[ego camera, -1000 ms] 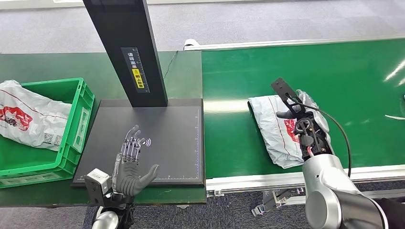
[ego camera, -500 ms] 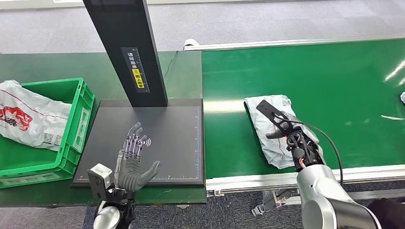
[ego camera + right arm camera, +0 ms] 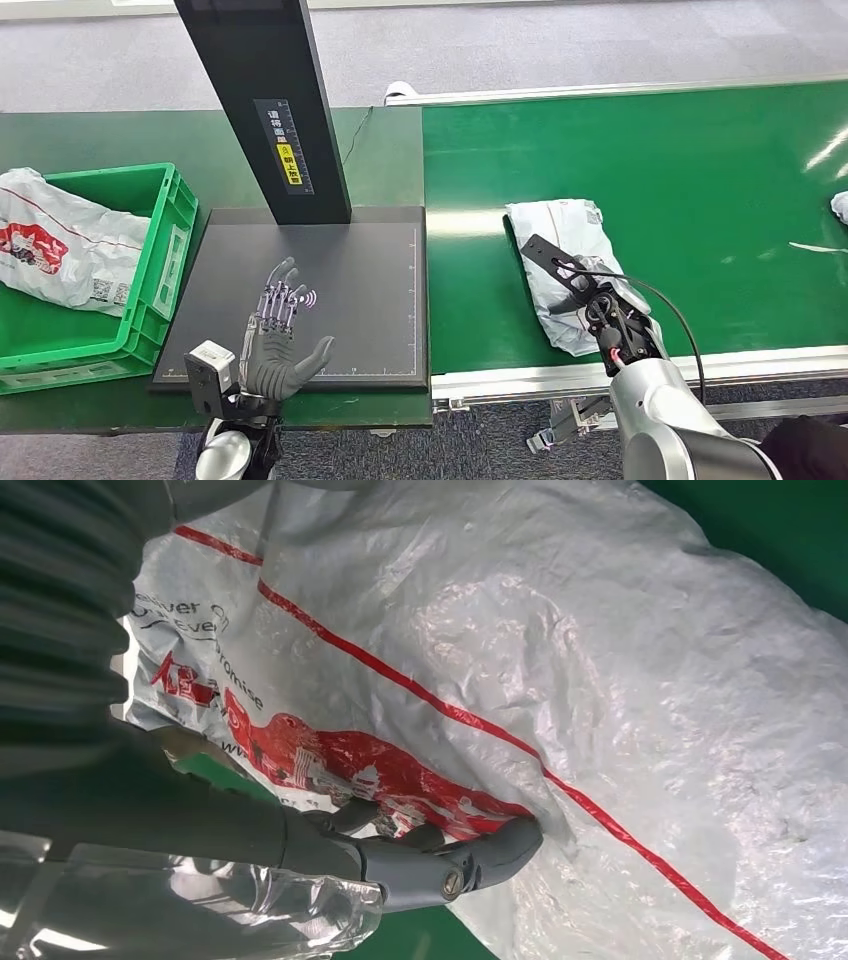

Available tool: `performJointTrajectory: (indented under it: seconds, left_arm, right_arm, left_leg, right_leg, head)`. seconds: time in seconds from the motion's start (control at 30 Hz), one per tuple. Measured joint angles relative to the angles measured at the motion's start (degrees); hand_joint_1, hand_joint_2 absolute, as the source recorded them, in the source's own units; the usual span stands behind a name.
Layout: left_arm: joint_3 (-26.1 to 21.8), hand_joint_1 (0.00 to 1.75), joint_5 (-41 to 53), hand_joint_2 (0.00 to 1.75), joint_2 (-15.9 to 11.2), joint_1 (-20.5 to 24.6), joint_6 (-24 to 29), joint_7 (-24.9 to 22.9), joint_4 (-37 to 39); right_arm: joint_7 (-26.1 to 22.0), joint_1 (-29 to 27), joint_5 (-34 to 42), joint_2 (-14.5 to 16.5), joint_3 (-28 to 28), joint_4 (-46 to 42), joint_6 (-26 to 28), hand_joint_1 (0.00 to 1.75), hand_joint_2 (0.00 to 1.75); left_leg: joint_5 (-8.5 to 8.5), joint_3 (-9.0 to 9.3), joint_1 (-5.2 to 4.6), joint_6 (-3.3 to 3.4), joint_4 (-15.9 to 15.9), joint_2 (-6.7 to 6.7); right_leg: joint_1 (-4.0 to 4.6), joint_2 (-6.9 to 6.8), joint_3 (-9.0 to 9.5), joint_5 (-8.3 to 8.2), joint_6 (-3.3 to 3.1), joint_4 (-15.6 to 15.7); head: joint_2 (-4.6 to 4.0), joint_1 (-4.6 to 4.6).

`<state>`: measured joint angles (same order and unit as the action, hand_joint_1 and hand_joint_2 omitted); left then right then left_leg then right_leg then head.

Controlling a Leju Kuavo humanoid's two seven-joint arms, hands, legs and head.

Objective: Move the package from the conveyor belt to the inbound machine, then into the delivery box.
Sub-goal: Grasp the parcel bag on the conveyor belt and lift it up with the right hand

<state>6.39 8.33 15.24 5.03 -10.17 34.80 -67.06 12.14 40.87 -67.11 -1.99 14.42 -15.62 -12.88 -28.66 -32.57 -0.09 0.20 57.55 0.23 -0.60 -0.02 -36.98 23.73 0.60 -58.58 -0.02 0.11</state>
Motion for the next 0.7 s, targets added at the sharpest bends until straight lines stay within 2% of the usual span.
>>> performJointTrajectory:
  seconds: [0.27,0.3,0.4,0.43,0.53,0.7]
  left_arm:
    - [0.0,0.0,-0.3,1.75,-0.1,0.0,0.0,0.1,0.0]
    - [-0.1,0.0,-0.3,1.75,-0.1,0.0,0.0,0.1,0.0]
    - [-0.2,0.0,-0.6,1.75,-0.3,0.0,0.0,0.1,0.0]
    - [-0.2,0.0,-0.6,1.75,-0.3,0.0,-0.1,0.1,0.0]
    - [-0.3,0.0,-0.6,1.75,-0.4,0.0,-0.1,0.2,0.0]
    - [-0.3,0.0,-0.6,1.75,-0.5,0.0,-0.1,0.4,0.0]
  right_arm:
    - [2.0,-0.2,-3.3,0.1,-1.2,0.1,-1.0,0.0,1.75]
    - [2.2,-0.2,-3.6,0.1,-1.3,0.1,-1.0,0.21,1.75]
    - [2.4,-0.2,-4.1,0.1,-1.7,0.1,-0.9,1.34,1.75]
    - [2.4,-0.2,-4.1,0.1,-1.8,0.1,-0.8,1.56,1.75]
    - [2.3,-0.1,-4.2,0.2,-2.1,0.1,-0.4,1.75,1.75]
    - [2.2,0.3,-4.5,0.2,-2.2,0.1,-0.5,1.75,1.75]
  left_leg:
    - [0.0,0.0,0.0,0.0,0.0,0.0]
    - [0.0,0.0,0.0,0.0,0.0,0.0]
    - [0.0,0.0,0.0,0.0,0.0,0.0]
    - [0.0,0.0,0.0,0.0,0.0,0.0]
    - [0.0,0.0,0.0,0.0,0.0,0.0]
    - [0.0,0.03,0.0,0.0,0.0,0.0]
  right_leg:
    - [0.0,-0.01,0.01,0.0,0.0,0.0]
    - [0.0,-0.01,0.01,0.0,0.0,0.0]
    - [0.0,-0.01,0.01,0.0,0.0,0.0]
    - [0.0,-0.01,0.01,0.0,0.0,0.0]
    - [0.0,-0.01,0.01,0.0,0.0,0.0]
    - [0.0,-0.01,0.02,0.0,0.0,0.0]
  head:
    - [0.01,0.0]
    - [0.01,0.0]
    - [0.0,0.0]
    - [0.0,0.0]
    - [0.0,0.0]
    - [-0.01,0.0]
